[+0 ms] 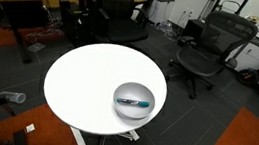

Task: Take the blue pen out of the grey bowl

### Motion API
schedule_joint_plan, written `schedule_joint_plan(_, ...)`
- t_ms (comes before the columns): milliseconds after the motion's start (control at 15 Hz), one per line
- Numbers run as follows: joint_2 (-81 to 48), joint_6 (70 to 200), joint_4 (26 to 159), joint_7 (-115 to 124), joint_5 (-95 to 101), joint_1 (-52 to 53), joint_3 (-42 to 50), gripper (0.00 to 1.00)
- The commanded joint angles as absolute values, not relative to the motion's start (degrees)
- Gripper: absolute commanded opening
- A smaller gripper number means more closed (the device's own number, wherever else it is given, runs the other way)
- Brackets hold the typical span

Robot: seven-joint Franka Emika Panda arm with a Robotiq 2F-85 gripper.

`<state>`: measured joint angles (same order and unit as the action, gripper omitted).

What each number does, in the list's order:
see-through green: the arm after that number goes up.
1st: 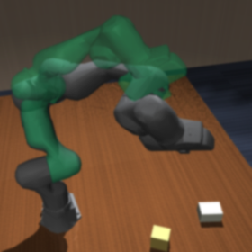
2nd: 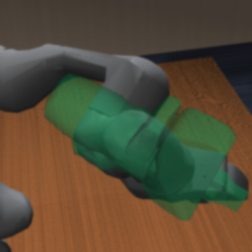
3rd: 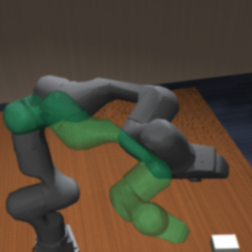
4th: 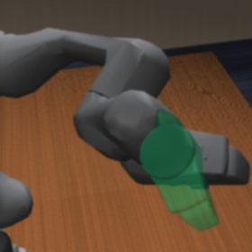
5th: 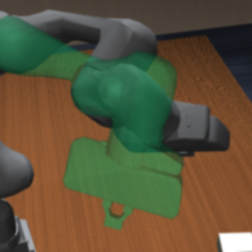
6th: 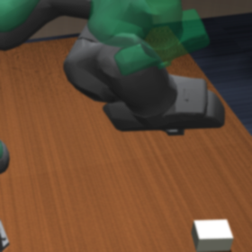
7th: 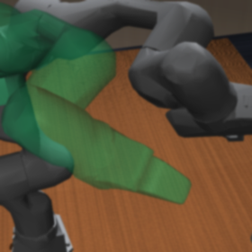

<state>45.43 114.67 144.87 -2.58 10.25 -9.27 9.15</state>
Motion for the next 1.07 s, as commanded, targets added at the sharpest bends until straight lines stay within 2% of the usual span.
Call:
schedule_joint_plan(0,36.3,117.2,139.5,-0.3,9.1,-9.5,9.1,1.00)
schedule_joint_plan(1000,3.7,126.2,122.7,6.6,3.0,-9.4,9.4,1.00)
